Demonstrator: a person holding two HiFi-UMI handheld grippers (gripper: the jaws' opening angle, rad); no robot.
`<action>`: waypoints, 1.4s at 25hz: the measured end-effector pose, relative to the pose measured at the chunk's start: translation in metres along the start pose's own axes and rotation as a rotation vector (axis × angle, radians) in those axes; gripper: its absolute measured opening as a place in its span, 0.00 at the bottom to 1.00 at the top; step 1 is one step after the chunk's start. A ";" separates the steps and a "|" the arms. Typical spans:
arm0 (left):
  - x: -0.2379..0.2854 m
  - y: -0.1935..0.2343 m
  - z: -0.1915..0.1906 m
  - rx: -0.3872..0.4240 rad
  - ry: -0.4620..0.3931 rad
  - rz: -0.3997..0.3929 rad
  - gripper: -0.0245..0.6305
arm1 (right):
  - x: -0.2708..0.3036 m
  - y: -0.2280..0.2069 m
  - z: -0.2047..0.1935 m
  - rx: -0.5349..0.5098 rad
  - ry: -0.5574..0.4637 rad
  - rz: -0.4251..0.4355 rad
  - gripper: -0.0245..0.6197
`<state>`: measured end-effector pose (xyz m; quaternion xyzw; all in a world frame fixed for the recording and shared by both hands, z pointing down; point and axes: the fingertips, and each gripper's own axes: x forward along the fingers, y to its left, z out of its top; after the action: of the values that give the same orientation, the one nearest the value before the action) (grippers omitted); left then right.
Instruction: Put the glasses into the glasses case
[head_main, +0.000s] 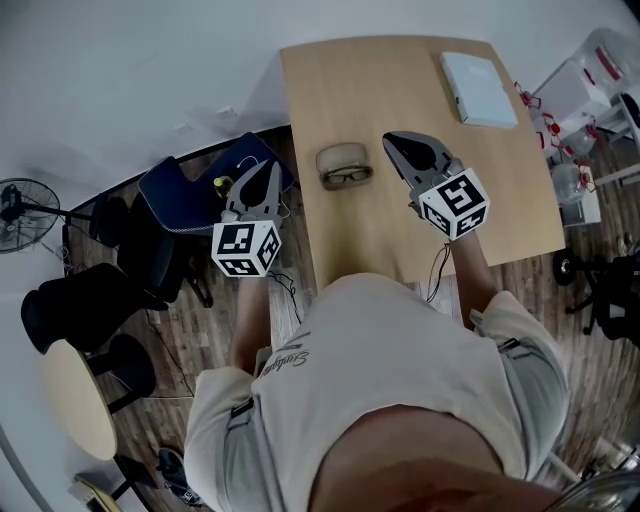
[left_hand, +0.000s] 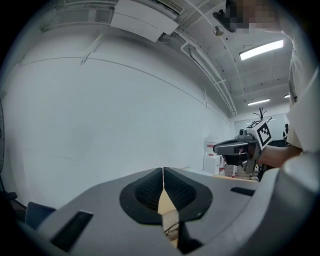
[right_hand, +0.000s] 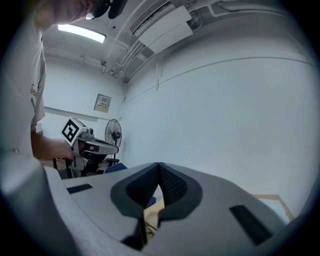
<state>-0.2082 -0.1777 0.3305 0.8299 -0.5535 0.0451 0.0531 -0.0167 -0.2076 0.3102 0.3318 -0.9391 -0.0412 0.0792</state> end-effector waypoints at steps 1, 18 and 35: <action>0.000 0.001 0.004 0.002 -0.007 0.000 0.06 | 0.001 0.001 0.001 -0.004 -0.002 0.000 0.03; -0.006 0.001 0.011 0.035 -0.003 0.004 0.06 | -0.003 0.002 -0.003 0.066 -0.009 -0.043 0.03; -0.017 -0.010 -0.004 0.016 0.022 0.006 0.06 | -0.014 0.004 -0.011 0.081 0.001 -0.045 0.03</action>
<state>-0.2051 -0.1577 0.3321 0.8281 -0.5551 0.0590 0.0523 -0.0064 -0.1964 0.3201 0.3558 -0.9323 -0.0048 0.0653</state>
